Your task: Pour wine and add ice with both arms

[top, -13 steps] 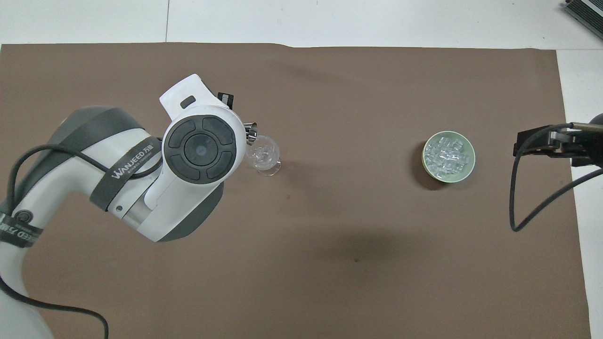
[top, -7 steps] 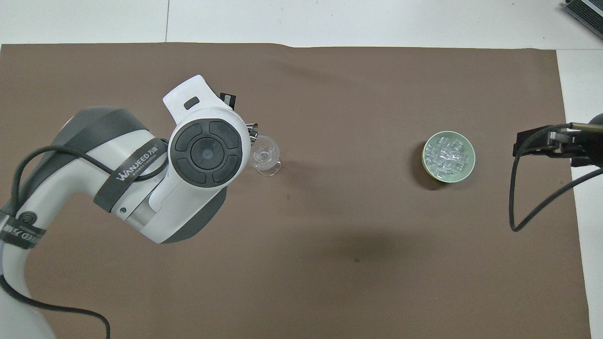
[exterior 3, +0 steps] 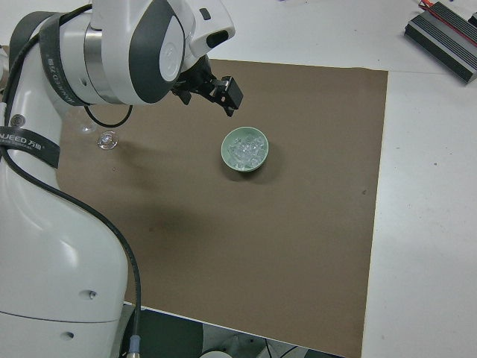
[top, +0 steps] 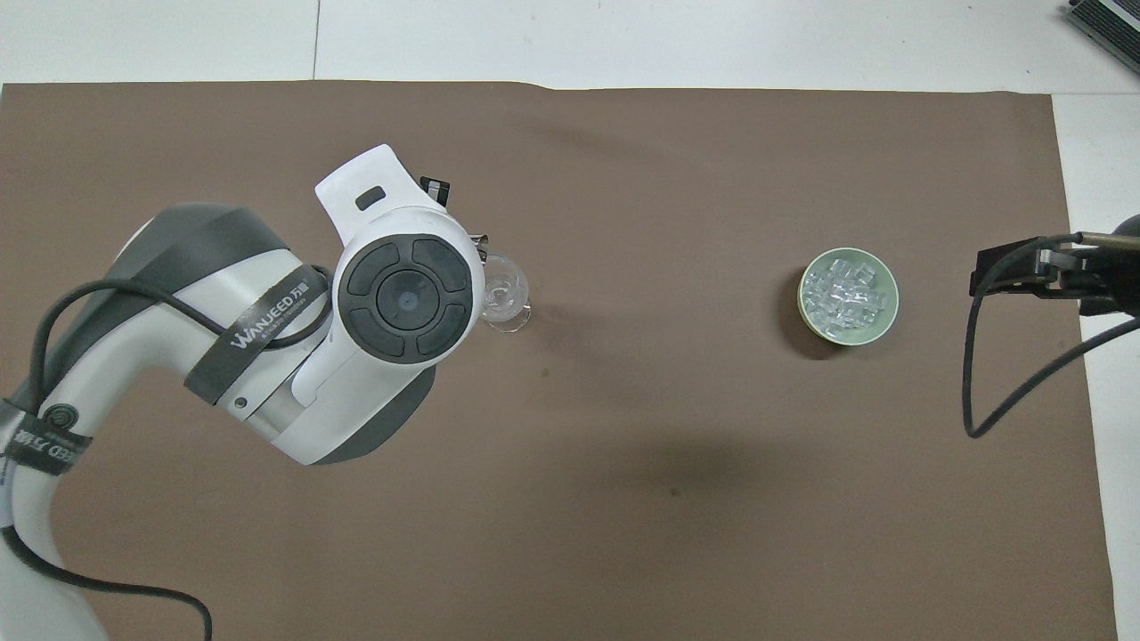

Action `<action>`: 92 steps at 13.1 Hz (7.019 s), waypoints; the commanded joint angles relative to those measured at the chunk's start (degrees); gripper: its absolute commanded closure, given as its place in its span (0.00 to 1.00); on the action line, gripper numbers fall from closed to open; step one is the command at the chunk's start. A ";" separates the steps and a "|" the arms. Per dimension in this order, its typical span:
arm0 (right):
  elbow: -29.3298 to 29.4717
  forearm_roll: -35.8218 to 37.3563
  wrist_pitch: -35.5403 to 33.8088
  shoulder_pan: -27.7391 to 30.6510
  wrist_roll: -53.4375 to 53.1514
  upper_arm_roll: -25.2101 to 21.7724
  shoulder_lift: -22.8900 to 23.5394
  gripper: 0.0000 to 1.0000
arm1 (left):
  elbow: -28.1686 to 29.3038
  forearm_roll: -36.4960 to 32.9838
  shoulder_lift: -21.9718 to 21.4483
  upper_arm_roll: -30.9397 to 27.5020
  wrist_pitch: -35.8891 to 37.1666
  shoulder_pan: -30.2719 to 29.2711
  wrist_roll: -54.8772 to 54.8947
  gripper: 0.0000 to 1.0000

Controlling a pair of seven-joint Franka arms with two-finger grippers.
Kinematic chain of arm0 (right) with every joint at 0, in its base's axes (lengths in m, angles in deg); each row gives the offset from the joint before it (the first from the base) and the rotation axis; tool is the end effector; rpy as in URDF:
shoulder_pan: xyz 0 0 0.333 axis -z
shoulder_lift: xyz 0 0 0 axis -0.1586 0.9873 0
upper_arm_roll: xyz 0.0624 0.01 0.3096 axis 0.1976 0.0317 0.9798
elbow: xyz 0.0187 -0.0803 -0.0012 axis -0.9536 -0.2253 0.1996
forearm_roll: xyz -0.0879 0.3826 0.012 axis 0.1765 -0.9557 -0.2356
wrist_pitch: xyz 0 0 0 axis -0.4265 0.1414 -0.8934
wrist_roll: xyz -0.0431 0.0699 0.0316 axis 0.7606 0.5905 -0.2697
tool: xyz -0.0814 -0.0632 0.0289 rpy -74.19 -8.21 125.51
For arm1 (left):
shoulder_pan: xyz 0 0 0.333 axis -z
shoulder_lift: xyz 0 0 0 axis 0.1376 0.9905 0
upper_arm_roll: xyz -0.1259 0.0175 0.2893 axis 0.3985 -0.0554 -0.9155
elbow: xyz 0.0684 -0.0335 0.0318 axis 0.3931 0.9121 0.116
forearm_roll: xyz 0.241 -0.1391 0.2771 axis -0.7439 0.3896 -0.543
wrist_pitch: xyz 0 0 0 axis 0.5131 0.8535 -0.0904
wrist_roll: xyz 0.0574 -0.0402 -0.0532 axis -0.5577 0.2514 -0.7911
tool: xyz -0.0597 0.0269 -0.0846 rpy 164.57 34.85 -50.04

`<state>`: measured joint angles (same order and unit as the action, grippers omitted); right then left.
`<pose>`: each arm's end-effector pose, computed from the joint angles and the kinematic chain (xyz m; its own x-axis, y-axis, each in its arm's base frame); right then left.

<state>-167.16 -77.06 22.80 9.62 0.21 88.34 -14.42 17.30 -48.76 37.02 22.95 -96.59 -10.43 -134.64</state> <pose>0.5412 0.0159 0.6520 0.9782 -0.1944 0.0736 -0.1959 -0.9805 0.0136 0.5459 -0.3302 0.5046 0.2243 0.9303 0.2904 0.8937 -0.3152 0.3194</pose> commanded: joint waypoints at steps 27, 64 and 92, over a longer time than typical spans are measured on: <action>-4.16 -0.99 12.76 2.32 1.75 0.12 6.39 0.00 | -4.61 13.96 -0.02 -0.41 3.38 -0.73 8.06 1.00; -16.73 -1.26 32.63 1.70 16.69 0.03 19.39 0.00 | 12.95 102.02 4.54 -48.14 14.45 -7.32 58.83 1.00; -20.16 0.24 36.93 0.47 17.31 0.03 20.54 0.12 | 20.79 110.31 7.80 -48.49 7.51 -6.62 74.68 1.00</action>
<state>-186.97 -77.35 58.74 9.51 16.05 88.22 5.95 36.85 59.99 45.27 -25.40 -87.68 -17.56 -61.29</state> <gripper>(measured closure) 0.123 0.793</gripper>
